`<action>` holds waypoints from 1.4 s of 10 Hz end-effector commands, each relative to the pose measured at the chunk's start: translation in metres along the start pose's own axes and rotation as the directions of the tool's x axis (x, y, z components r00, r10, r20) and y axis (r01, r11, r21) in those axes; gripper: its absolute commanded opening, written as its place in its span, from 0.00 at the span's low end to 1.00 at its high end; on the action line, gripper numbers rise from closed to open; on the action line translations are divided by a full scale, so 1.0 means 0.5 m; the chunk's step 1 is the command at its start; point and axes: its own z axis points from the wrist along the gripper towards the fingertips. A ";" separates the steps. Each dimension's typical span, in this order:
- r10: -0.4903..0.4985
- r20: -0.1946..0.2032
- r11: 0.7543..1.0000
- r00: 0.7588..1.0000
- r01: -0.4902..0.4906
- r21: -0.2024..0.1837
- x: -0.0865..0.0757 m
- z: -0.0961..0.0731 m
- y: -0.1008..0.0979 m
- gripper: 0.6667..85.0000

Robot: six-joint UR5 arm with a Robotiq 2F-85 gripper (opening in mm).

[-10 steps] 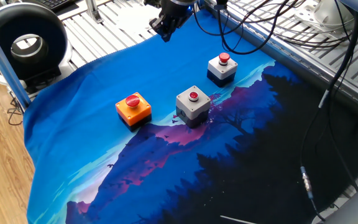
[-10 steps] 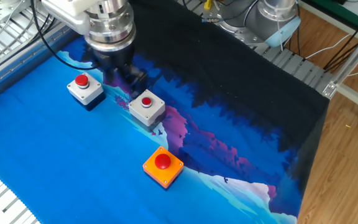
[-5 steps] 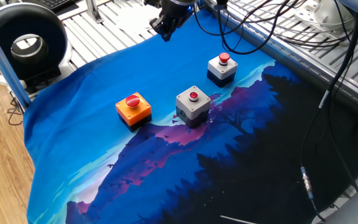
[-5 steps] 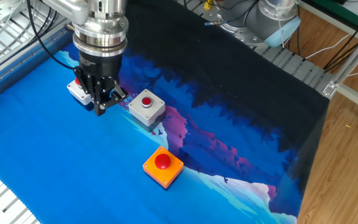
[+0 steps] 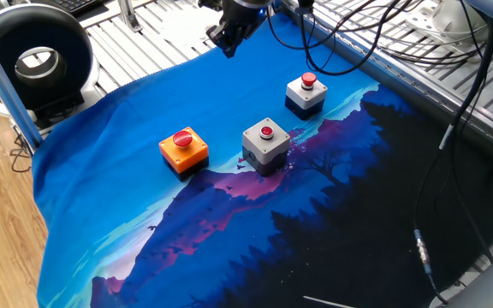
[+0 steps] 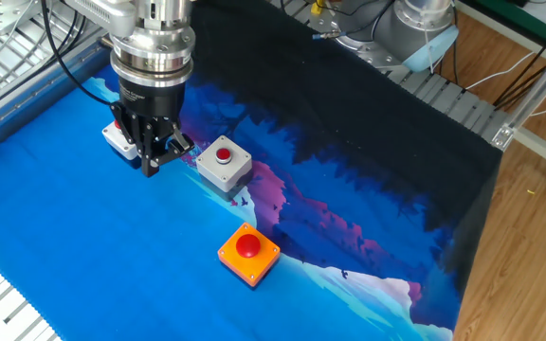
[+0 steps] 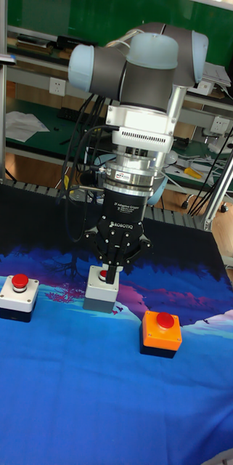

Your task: Press three buttons from left to right in sequence

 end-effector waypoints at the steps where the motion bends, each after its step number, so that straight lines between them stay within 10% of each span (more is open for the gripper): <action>1: 0.024 0.008 1.000 1.000 -0.024 -0.019 -0.005 -0.001 0.007 0.00; 14: 0.025 0.016 0.999 1.000 -0.025 -0.020 -0.007 0.000 0.003 0.00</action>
